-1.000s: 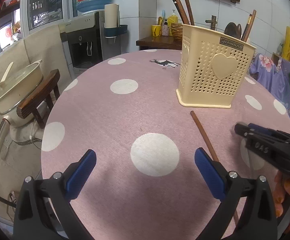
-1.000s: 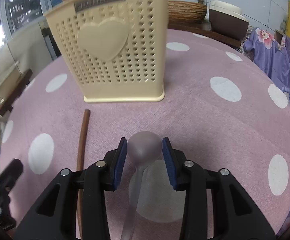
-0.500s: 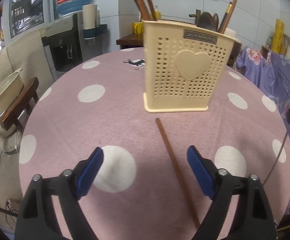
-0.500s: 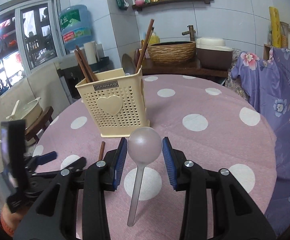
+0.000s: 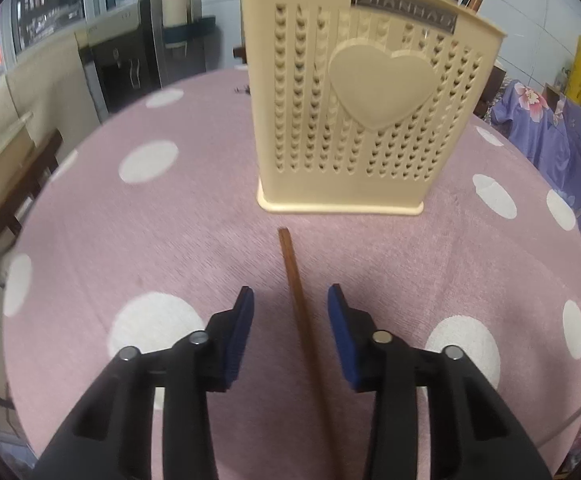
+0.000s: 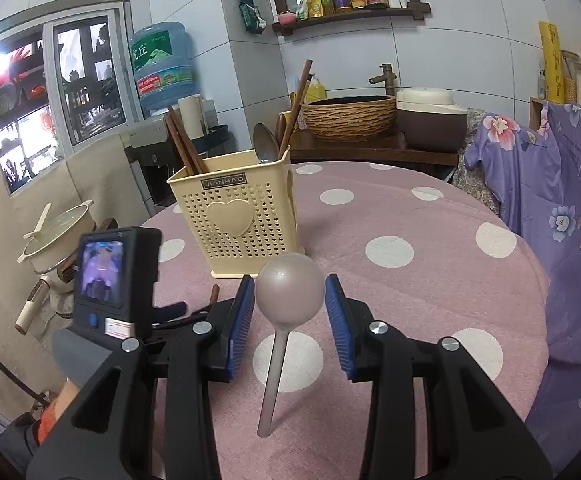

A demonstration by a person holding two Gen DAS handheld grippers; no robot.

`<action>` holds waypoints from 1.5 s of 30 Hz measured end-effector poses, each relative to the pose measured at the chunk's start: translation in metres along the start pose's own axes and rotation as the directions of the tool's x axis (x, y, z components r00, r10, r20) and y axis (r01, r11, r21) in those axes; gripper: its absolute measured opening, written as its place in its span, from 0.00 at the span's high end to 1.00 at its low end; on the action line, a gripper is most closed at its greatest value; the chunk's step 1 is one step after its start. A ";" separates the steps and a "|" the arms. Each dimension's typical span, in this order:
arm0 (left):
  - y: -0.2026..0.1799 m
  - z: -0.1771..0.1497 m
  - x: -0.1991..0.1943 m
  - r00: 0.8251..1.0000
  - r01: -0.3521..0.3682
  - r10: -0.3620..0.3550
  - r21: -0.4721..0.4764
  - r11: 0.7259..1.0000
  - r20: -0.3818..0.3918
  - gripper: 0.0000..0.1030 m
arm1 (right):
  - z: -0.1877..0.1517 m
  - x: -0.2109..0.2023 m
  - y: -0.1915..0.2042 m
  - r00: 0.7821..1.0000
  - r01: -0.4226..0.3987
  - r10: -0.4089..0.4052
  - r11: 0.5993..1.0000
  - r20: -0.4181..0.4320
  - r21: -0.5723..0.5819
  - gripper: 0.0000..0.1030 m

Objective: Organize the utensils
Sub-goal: 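Close right tool on the silver spoon while left tool closes on the brown chopstick, then carry the brown chopstick and silver spoon up over the cream holder with both tools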

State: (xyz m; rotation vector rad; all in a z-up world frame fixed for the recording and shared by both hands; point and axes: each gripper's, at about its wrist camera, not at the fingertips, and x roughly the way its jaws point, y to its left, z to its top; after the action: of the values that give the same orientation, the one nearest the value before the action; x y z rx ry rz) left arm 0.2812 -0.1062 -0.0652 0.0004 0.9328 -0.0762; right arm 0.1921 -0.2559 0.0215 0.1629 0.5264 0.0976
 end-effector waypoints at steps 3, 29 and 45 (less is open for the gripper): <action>-0.005 0.000 0.001 0.999 -0.039 0.039 0.021 0.999 0.023 0.68 | 0.000 -0.001 0.000 1.000 -0.001 0.001 1.000 0.005 -0.001 0.64; 0.027 0.018 -0.003 0.998 0.038 -0.034 -0.099 0.994 0.044 0.92 | 0.001 0.005 0.003 1.000 0.008 -0.008 1.000 -0.006 -0.001 0.64; 0.060 0.033 -0.137 0.919 0.181 -0.139 -0.082 0.980 0.368 0.92 | 0.000 0.006 0.004 1.000 0.015 -0.015 1.000 -0.011 0.003 0.64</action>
State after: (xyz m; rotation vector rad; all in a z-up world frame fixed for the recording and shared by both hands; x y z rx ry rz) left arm 0.2306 -0.0381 0.0624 -0.1916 0.5655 -0.1691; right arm 0.1976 -0.2510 0.0194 0.1617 0.5391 0.0827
